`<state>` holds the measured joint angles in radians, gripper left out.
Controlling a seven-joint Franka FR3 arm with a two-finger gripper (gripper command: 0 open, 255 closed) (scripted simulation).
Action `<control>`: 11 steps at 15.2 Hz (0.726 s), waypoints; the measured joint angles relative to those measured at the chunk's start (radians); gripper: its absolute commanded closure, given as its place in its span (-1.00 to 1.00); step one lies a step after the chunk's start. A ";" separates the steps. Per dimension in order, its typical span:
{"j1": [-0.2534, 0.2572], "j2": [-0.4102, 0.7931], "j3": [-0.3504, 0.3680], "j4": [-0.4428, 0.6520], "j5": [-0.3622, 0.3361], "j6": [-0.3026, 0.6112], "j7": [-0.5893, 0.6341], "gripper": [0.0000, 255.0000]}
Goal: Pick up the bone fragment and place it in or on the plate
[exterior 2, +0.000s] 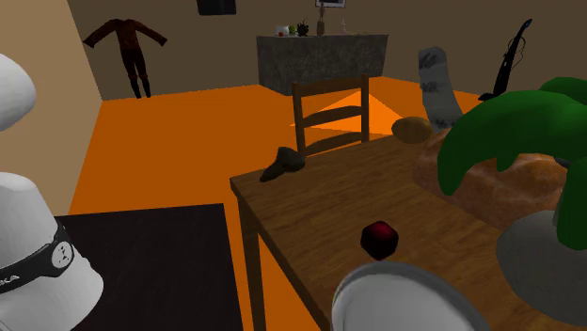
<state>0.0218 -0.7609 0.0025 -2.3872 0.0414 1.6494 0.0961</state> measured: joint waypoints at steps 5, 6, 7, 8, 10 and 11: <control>0.035 0.061 0.000 -0.038 0.037 0.080 -0.037 -1.00; 0.047 0.082 0.000 -0.050 0.050 0.108 -0.050 -1.00; 0.057 0.107 -0.002 -0.055 0.062 0.131 -0.066 -1.00; 0.067 0.127 -0.005 -0.067 0.073 0.156 -0.084 -1.00; 0.090 0.195 -0.009 -0.072 0.098 0.217 -0.121 -1.00; 0.103 0.215 -0.007 -0.085 0.113 0.244 -0.136 -1.00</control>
<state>0.1252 -0.5455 -0.0045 -2.4721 0.1546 1.8936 -0.0401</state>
